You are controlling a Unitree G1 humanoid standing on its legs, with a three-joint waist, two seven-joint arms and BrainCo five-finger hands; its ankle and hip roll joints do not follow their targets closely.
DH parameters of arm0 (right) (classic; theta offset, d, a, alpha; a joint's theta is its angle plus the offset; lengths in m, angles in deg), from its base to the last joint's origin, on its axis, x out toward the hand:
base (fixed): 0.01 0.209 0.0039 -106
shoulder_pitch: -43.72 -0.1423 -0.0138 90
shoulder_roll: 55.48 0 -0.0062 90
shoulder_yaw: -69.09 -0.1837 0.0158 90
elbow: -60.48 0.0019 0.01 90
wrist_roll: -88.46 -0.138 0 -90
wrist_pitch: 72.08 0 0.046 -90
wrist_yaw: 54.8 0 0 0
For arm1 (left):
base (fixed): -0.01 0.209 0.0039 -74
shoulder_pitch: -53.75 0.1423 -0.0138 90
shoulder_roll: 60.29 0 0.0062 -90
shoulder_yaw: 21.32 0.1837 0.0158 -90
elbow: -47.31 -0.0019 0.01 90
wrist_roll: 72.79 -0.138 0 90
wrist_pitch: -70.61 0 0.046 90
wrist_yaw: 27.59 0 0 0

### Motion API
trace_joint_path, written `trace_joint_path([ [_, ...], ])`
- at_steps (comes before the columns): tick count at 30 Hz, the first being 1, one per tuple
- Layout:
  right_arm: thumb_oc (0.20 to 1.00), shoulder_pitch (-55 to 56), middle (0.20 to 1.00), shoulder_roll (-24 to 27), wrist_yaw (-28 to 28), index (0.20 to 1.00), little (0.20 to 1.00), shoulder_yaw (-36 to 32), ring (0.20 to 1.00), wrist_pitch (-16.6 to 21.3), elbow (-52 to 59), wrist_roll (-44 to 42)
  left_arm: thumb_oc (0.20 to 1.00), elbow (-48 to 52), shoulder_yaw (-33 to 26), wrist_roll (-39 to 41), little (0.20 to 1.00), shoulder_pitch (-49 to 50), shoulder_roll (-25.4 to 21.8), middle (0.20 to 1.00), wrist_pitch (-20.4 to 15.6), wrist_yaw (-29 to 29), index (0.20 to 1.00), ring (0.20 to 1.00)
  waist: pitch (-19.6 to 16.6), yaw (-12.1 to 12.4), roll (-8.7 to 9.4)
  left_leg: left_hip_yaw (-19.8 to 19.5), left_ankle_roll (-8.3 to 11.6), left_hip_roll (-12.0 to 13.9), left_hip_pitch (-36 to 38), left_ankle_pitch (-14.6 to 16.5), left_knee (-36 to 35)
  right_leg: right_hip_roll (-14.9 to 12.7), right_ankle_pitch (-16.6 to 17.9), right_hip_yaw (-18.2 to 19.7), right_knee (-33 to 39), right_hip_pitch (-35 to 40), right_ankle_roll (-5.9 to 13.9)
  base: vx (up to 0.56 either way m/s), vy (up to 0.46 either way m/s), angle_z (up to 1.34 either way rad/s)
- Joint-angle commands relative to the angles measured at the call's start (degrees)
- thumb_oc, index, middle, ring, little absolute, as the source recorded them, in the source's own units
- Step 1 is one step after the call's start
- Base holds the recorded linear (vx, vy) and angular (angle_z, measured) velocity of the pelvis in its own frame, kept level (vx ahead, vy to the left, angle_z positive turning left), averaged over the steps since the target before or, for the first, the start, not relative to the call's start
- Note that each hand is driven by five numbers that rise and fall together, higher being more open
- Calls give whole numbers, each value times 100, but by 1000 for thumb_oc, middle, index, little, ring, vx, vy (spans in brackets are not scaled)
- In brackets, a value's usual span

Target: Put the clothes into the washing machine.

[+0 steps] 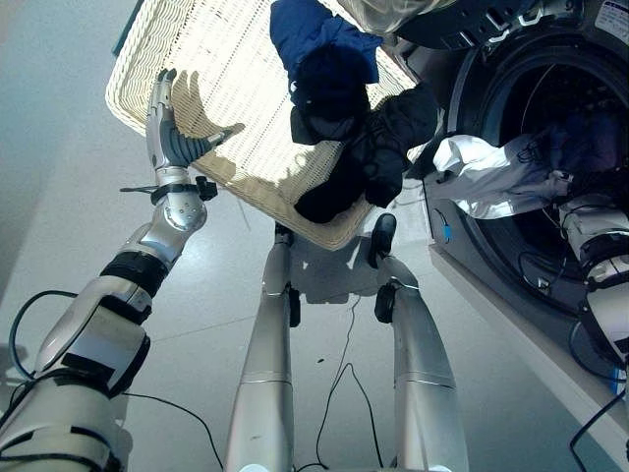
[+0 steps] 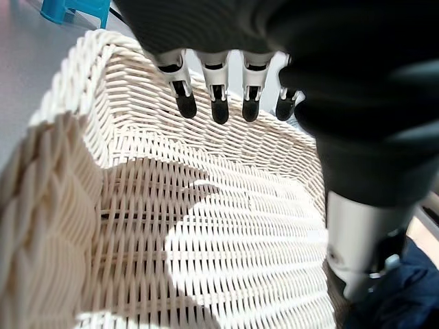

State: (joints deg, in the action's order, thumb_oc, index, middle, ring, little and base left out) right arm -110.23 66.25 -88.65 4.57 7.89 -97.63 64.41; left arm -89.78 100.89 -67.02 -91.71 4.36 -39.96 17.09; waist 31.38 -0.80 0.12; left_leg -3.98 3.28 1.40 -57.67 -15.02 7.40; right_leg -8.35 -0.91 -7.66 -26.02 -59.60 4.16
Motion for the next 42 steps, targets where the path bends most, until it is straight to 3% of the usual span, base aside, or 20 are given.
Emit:
trace_joint_path([
  [1, 1000, -204, 1000, 791, -21, 1000, 1000, 292, 1000, 334, 184, 760, 1000, -67, -396, -36, 1000, -51, 98, 1000, -60, 236, 1000, 1000, -159, 130, 333, 293, 159, -78, 111, 1198, 937, 407, 729, -242, 839, 287, 413, -18, 66, -2],
  [6, 1000, 414, 1000, 381, 162, 1000, 1000, 217, 1000, 280, 1071, 1035, 1000, -48, -534, -177, 1000, -16, 280, 1000, 18, 420, 1000, 1000, -159, 46, 299, 359, 187, -60, 94, 1181, 868, 423, 636, -181, 774, 191, 393, -5, 66, 0],
  [12, 1000, 489, 1000, -143, 609, 1000, 1000, 382, 1000, 686, 762, 1175, 1000, -215, -546, -256, 1000, -160, 449, 1000, -103, 458, 1000, 1000, -159, 84, 195, 376, 210, -60, 54, 1152, 849, 404, 600, -184, 713, 110, 382, -1, 6, 0],
  [18, 1000, 413, 1000, -490, 987, 1000, 1000, 563, 1000, 765, 403, 1588, 1000, -359, -550, -303, 1000, -268, 627, 1000, -185, 495, 1000, 1000, -159, 120, 98, 403, 239, -66, 46, 1105, 817, 404, 562, -171, 683, 72, 365, 0, 5, 0],
  [23, 1000, 447, 1000, -745, 1033, 1000, 1000, 683, 1000, 461, 98, 2058, 1000, -407, -574, -367, 1000, -265, 817, 1000, -261, 564, 1000, 1000, -159, 164, -6, 428, 251, -72, 45, 1057, 787, 404, 522, -165, 648, 46, 341, 6, 37, 0],
  [28, 1000, 345, 1000, -871, 751, 1000, 1000, 810, 1000, -83, -269, 2405, 1000, -472, -521, -378, 1000, -317, 1018, 1000, -306, 660, 1000, 1000, -159, 182, -129, 444, 236, -109, 37, 1020, 805, 401, 519, -118, 637, 25, 318, 6, 32, 0],
  [35, 1000, 42, 1000, -917, 572, 1000, 1000, 948, 1000, -345, -418, 2792, 1000, -443, -464, -348, 1000, -409, 1105, 1000, -318, 717, 1000, 1000, -159, 213, -264, 429, 225, -143, -28, 975, 774, 378, 548, -96, 670, -44, 313, 1, 10, 0],
  [36, 445, -7, 445, -920, 491, 445, 445, 981, 445, -393, -427, 2857, 1000, -440, -458, -343, 1000, -425, 1114, 1000, -327, 725, 1000, 1000, -159, 217, -280, 429, 228, -145, -44, 968, 773, 374, 553, -92, 673, -61, 314, 0, 0, 0],
  [37, 200, -69, 200, -926, 429, 200, 200, 1035, 200, -473, -409, 3059, 1000, -426, -464, -342, 1000, -434, 1133, 1000, -334, 732, 1000, 1000, -159, 220, -299, 432, 230, -151, -66, 963, 775, 372, 558, -84, 685, -80, 316, 0, 0, 0],
  [42, 200, -377, 200, -958, 155, 200, 200, 1296, 200, -773, -451, 3763, 1000, -368, -447, -330, 1000, -470, 1251, 1000, -374, 791, 1000, 1000, -159, 264, -388, 431, 216, -172, -125, 926, 764, 352, 558, -82, 658, -149, 312, 2, 23, 0],
])
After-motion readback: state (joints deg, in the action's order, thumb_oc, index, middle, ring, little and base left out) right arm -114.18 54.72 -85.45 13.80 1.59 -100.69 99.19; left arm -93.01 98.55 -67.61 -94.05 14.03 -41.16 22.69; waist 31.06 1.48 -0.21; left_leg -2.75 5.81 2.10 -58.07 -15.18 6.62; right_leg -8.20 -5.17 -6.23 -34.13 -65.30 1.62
